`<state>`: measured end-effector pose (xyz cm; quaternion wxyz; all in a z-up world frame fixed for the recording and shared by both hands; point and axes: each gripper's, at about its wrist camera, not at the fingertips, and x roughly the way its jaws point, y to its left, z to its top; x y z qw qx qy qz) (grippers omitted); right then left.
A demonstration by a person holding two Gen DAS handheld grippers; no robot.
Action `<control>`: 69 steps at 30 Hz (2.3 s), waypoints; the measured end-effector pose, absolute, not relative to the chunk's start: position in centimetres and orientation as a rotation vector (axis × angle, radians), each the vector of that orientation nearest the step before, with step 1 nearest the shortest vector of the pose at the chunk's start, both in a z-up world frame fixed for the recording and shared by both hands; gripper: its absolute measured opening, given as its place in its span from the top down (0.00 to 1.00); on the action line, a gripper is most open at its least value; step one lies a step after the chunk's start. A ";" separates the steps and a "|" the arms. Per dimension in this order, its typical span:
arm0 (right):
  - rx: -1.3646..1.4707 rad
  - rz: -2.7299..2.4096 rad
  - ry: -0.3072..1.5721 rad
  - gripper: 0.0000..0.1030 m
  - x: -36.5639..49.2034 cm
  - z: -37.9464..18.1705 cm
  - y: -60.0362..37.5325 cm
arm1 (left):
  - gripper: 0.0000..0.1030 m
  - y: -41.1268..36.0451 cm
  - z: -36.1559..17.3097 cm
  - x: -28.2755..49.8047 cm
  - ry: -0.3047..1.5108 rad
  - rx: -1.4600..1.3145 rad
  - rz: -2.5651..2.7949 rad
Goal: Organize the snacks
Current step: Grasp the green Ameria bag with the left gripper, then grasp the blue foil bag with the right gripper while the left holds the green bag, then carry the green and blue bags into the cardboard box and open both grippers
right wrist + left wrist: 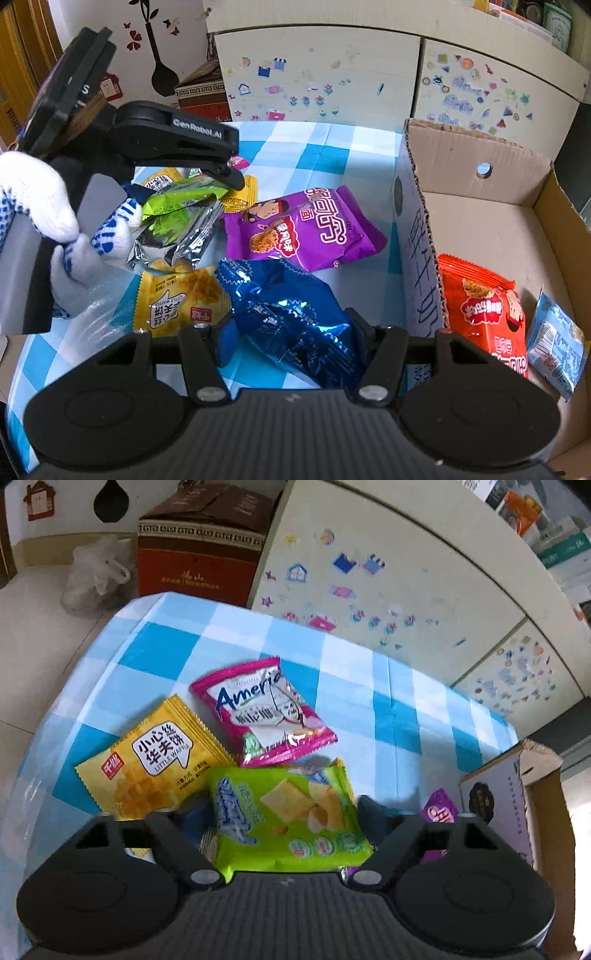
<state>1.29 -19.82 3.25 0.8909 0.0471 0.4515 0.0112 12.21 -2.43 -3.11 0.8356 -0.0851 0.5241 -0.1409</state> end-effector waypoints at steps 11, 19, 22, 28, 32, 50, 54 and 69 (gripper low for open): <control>0.127 0.017 0.937 0.43 1.2 3.8 -19.9 | 0.32 -1.1 -0.4 11.5 1.057 -0.204 -0.256; 0.115 0.033 0.905 0.43 0.9 5.2 -18.9 | 0.32 -0.1 1.8 10.1 1.030 -0.194 -0.244; 0.131 0.044 0.892 0.43 0.8 5.9 -18.7 | 0.32 0.4 2.8 9.3 1.019 -0.202 -0.248; 0.159 0.070 0.858 0.43 0.3 7.3 -18.3 | 0.32 1.1 4.3 7.6 0.982 -0.208 -0.252; 0.187 0.082 0.845 0.43 -0.1 8.0 -18.3 | 0.32 1.8 4.5 6.6 0.996 -0.236 -0.239; 0.121 0.170 0.753 0.43 -2.4 13.4 -18.4 | 0.32 3.2 7.3 2.0 0.919 -0.214 -0.222; 0.156 0.170 0.748 0.43 -2.3 13.6 -19.4 | 0.32 2.5 8.0 1.5 0.885 -0.174 -0.230; 0.277 0.015 0.703 0.43 -2.6 14.2 -23.9 | 0.32 -2.1 8.4 0.0 0.838 -0.082 -0.338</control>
